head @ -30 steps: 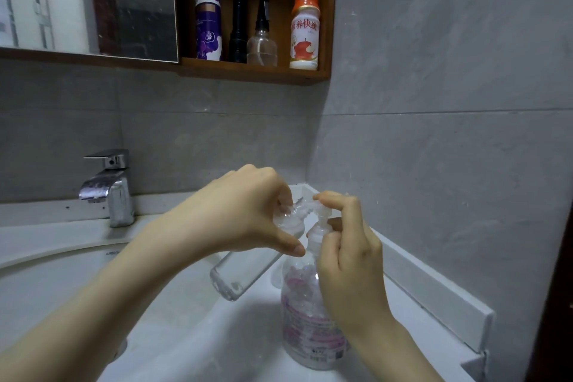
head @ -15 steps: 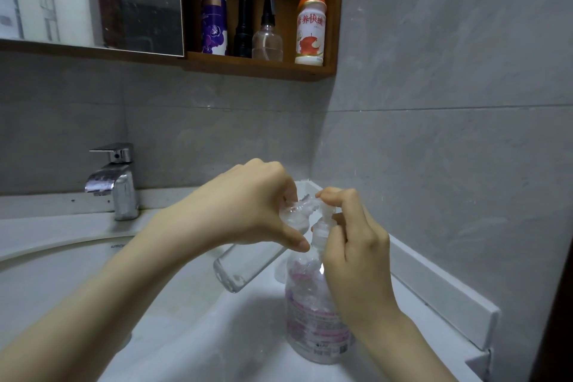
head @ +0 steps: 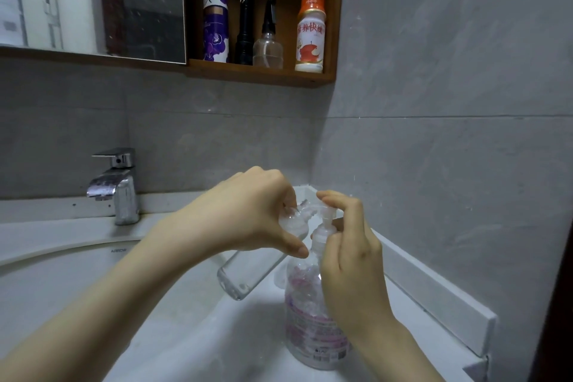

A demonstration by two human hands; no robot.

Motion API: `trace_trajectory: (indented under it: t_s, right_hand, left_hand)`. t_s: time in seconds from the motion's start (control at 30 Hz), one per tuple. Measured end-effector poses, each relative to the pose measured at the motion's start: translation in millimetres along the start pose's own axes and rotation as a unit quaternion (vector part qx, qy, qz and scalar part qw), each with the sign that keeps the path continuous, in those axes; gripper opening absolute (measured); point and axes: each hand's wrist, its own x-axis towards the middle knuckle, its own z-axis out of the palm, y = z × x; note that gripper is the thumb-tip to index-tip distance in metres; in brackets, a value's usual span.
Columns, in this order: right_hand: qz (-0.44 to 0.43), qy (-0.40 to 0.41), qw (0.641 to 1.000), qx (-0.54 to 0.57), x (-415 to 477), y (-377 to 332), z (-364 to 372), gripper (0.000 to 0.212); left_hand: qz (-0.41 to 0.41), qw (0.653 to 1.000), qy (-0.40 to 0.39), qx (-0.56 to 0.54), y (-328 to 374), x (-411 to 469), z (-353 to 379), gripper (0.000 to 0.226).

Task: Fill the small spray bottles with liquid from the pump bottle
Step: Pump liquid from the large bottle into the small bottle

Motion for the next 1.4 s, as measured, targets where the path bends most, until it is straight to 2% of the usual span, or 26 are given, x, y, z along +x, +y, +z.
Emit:
trace_trajectory:
  t_s: [0.57, 0.93, 1.2, 1.4]
  right_hand:
    - [-0.046, 0.036, 0.998, -0.022, 4.6, -3.0, -0.9, 0.023]
    - [-0.004, 0.006, 1.0, -0.018, 0.5, -1.1, 0.8, 0.042]
    - [-0.023, 0.018, 0.999, -0.026, 3.9, -3.0, 0.0, 0.036]
    - [-0.054, 0.028, 0.997, -0.036, 6.3, -3.3, -1.2, 0.025]
  left_hand:
    - [0.003, 1.0, -0.008, 0.008, -4.9, 0.6, 6.8, 0.054]
    - [0.017, 1.0, 0.003, 0.006, -3.2, 0.9, 2.3, 0.054]
    - [0.016, 1.0, 0.004, 0.011, -1.3, -1.3, -0.1, 0.044]
    - [0.015, 1.0, 0.001, 0.021, -3.5, -0.4, 3.6, 0.054]
